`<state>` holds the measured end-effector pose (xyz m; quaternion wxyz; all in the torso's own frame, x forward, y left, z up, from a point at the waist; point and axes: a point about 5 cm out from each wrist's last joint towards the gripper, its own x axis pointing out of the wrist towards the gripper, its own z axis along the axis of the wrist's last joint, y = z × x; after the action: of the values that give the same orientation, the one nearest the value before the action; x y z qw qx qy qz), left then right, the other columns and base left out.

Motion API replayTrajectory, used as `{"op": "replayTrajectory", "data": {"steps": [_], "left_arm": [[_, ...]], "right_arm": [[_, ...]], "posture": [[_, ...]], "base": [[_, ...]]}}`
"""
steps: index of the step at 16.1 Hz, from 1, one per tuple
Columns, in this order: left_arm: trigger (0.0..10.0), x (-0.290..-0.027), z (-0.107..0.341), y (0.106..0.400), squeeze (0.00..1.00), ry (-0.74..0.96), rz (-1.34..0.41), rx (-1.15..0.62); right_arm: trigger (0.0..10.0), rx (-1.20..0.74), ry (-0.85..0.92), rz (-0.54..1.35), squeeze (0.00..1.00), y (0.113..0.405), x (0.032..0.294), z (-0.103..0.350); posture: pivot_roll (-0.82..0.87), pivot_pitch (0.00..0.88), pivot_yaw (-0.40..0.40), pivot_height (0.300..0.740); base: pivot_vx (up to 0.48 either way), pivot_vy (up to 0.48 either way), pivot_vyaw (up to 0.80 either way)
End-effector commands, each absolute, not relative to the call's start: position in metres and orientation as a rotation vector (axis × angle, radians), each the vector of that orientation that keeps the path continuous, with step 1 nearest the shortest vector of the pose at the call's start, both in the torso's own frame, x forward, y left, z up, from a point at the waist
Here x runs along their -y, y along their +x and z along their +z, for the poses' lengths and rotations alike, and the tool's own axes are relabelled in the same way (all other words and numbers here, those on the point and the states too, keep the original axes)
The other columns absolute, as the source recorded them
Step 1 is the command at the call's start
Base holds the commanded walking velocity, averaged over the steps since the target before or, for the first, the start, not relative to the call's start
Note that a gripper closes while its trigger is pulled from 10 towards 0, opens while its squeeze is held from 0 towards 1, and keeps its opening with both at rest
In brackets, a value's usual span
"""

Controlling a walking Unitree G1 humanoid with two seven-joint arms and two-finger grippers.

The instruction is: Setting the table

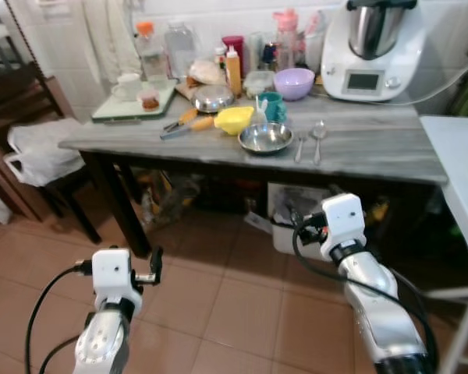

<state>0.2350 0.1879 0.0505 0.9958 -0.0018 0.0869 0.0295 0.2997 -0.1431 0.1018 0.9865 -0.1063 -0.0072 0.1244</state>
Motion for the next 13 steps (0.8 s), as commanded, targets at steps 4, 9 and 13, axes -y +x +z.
{"op": "replayTrajectory", "data": {"steps": [4,9,13], "left_arm": [[10.0,-0.207,-0.009,0.223,0.00,0.059,0.120,-0.413],[10.0,-0.205,-0.053,0.207,0.00,0.200,0.010,-0.650],[10.0,-0.201,-0.077,0.181,0.00,0.271,-0.048,-0.842]], "right_arm": [[10.0,-0.224,-0.224,0.328,0.00,0.306,0.135,0.049],[10.0,-0.467,-0.317,0.442,0.00,0.286,0.147,0.002],[10.0,-0.612,-0.371,0.435,0.00,0.253,0.150,-0.035]], "posture": [[-0.11,0.000,0.072,0.740],[-0.16,0.000,0.110,0.740],[-0.16,0.000,0.108,0.740]], "base": [[0.000,0.000,0.00],[0.000,0.000,0.00],[0.000,0.000,0.00]]}}
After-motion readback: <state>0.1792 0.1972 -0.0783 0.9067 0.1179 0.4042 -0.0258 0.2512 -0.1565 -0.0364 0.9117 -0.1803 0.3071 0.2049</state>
